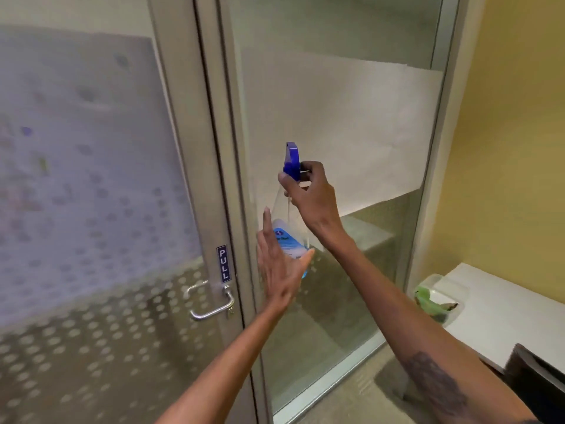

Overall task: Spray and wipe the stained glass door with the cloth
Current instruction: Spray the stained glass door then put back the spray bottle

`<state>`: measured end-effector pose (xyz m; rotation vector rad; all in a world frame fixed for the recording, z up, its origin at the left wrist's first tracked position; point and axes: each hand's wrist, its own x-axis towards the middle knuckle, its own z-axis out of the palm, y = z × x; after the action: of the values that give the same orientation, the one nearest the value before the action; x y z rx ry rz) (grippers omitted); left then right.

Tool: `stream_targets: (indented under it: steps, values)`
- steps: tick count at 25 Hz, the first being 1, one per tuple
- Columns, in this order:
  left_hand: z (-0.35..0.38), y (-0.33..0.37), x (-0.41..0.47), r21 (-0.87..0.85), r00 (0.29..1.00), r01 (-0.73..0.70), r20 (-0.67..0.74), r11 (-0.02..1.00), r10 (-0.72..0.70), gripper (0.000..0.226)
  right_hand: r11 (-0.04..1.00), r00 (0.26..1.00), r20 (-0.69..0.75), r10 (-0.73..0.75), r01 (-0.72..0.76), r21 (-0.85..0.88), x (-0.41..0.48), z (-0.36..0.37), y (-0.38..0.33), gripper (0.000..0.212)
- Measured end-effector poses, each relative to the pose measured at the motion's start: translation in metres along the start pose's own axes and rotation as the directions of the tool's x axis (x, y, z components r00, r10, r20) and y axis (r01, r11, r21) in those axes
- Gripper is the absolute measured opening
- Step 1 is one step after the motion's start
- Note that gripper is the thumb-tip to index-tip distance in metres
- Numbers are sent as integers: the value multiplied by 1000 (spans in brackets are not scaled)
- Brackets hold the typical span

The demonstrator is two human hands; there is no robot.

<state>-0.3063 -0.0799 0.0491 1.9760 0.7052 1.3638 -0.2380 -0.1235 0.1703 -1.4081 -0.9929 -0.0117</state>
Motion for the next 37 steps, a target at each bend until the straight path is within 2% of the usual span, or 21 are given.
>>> stream_targets:
  steps: [2,7,10,14,18,24,30,37]
  values:
    - [-51,-4,-1,46,998,19,-62,999,-16,126,998,998,69,1,-6,67,-12,38,-34,46]
    - [-176,-21,3,150,984,46,-180,988,-19,130,991,983,148,-107,93,99,-44,142,-113,29]
    - [-249,-33,6,188,974,42,-226,981,1,128,968,978,191,-86,37,248,-64,207,-153,23]
    - [-337,-52,13,233,974,26,-226,972,28,125,905,985,163,-61,-15,425,-88,288,-196,19]
    - [-412,-83,28,170,989,3,-149,985,23,126,892,993,98,-64,13,452,-97,356,-226,18]
    - [-467,-116,40,141,990,33,-141,989,-13,117,869,982,177,-62,-34,494,-100,413,-242,5]
    - [-491,-128,34,156,955,131,-287,979,-82,113,868,942,317,-110,-64,492,-108,457,-260,12]
    - [-522,-141,29,203,916,183,-391,962,-92,108,885,921,367,-130,-59,461,-125,497,-274,20]
